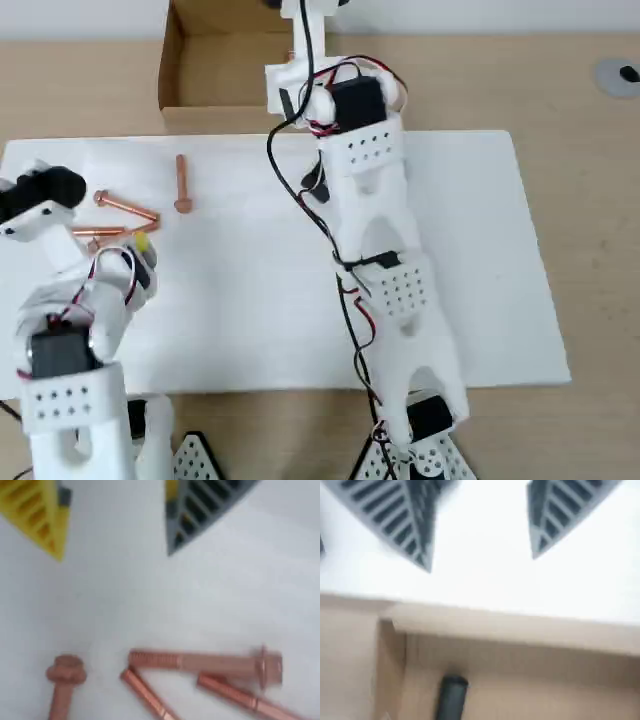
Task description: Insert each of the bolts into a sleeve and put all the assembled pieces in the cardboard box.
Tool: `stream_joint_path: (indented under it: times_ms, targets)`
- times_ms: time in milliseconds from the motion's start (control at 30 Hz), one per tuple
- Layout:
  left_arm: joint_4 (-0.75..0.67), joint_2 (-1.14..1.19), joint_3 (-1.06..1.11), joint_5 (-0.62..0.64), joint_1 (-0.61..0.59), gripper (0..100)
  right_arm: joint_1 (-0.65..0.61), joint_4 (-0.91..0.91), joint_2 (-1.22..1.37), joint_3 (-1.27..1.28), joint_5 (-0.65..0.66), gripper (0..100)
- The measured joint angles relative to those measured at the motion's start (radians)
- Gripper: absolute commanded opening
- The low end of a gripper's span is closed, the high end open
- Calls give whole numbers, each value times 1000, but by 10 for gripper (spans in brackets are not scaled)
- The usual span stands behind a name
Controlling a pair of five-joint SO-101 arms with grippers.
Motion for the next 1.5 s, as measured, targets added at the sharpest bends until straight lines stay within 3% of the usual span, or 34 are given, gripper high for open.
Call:
stream_joint_path:
  times_ms: [100, 267, 400, 533, 733, 933, 1100, 1300, 1500]
  targets:
    - [-48, 78, -11, 66, -31, 147, 0, 64, -68, 0, 3, 163]
    - [-175, 187, -12, 206, -110, 147, -2, 77, -173, 0, 150, 163]
    - [-262, 247, -12, 400, -173, 147, -6, 77, -226, -2, 295, 163]
    - [-341, 267, 12, 557, -203, 147, -6, 77, -227, 2, 334, 163]
    - [-439, 267, 120, 583, -201, 150, -6, 77, -227, 35, 338, 163]
    - [-457, 267, 161, 603, -201, 268, -6, 77, -229, 155, 344, 163]
    - [-463, 273, 164, 649, -216, 244, -68, 77, -364, 304, 365, 163]
    - [-463, 276, 163, 660, -218, 235, -166, 77, -652, 704, 381, 163]
    - [-463, 276, 155, 707, -218, 235, -158, 74, -884, 1134, 381, 163]
